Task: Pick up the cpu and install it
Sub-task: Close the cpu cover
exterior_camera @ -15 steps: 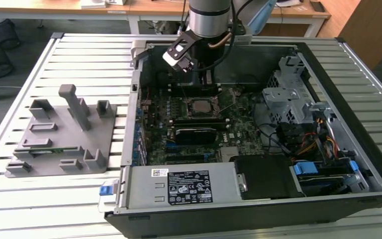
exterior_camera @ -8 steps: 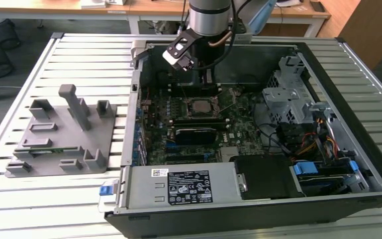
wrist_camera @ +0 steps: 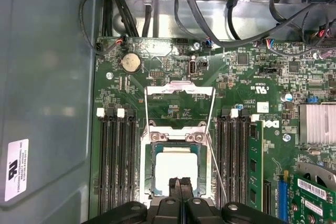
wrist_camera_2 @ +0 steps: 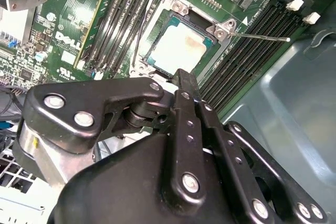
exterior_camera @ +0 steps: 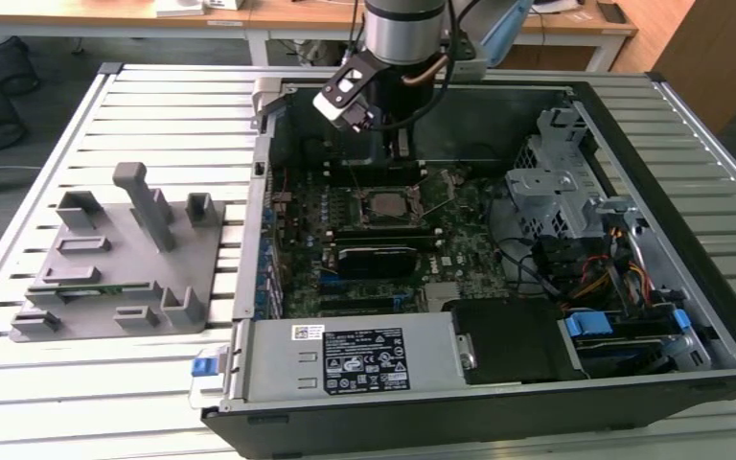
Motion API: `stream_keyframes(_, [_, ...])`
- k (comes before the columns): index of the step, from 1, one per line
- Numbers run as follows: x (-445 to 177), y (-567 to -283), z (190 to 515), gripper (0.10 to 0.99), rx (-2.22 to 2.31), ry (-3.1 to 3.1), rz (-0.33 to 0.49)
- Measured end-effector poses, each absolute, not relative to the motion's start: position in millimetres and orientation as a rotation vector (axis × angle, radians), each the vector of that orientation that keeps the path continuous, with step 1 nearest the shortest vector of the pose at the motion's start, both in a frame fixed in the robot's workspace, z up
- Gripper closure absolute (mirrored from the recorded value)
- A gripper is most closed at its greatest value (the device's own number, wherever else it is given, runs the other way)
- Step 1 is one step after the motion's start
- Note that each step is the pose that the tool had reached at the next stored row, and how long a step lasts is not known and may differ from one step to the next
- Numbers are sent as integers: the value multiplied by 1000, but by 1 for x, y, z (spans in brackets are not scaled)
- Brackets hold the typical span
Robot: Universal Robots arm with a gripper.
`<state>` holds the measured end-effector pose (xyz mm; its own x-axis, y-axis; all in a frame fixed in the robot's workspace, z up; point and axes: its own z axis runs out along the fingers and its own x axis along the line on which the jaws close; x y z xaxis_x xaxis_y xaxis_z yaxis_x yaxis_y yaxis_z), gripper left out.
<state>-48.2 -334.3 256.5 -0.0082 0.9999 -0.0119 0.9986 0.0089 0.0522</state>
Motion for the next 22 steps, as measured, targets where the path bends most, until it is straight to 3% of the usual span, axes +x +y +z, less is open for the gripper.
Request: stream_keyframes(22, [-48, -334, 264, 980, 2180, 2198, 44])
